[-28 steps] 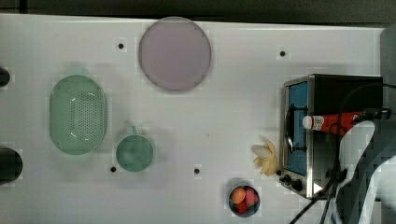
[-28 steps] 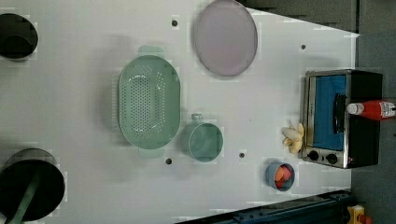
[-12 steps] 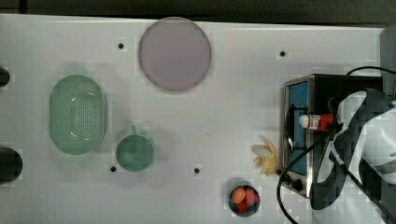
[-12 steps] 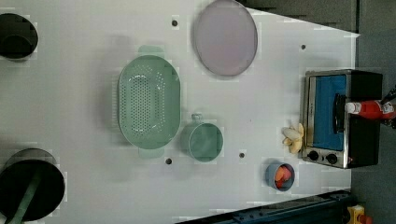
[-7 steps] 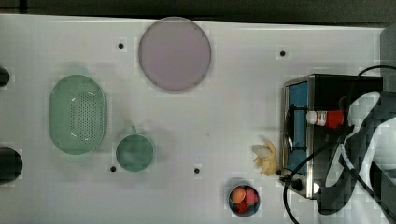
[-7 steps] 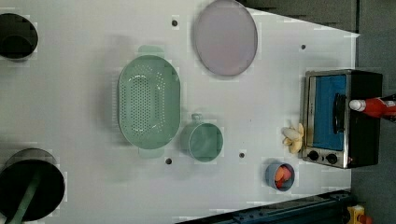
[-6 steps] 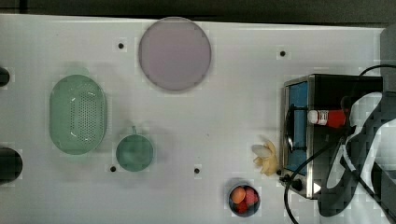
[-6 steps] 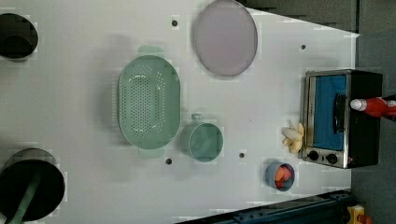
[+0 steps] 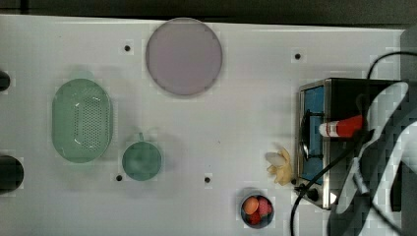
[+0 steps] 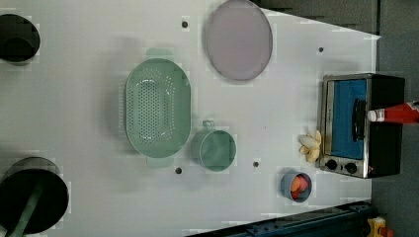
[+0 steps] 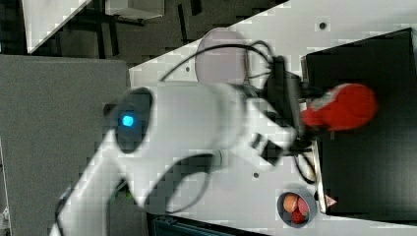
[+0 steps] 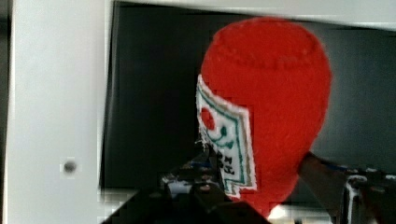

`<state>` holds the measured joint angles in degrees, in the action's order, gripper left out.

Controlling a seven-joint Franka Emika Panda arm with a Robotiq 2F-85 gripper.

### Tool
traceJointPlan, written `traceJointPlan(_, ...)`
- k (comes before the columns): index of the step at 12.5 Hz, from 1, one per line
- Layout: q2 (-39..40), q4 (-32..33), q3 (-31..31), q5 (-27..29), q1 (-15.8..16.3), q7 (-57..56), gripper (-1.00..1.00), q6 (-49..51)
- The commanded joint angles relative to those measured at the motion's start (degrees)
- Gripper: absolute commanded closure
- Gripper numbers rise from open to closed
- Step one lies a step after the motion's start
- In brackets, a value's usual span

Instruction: Pick Ketchup from oven and place it on table.

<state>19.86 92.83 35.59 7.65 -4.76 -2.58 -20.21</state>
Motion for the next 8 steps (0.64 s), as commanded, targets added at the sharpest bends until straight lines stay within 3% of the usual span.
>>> traceJointPlan(1,-7.4,-2.6,-4.3,-0.2,8.9,-3.3,-0.24,7.3)
traceJointPlan(8,-10.2,-0.4,-14.6,-0.2,16.1,-2.6,-0.24,13.8)
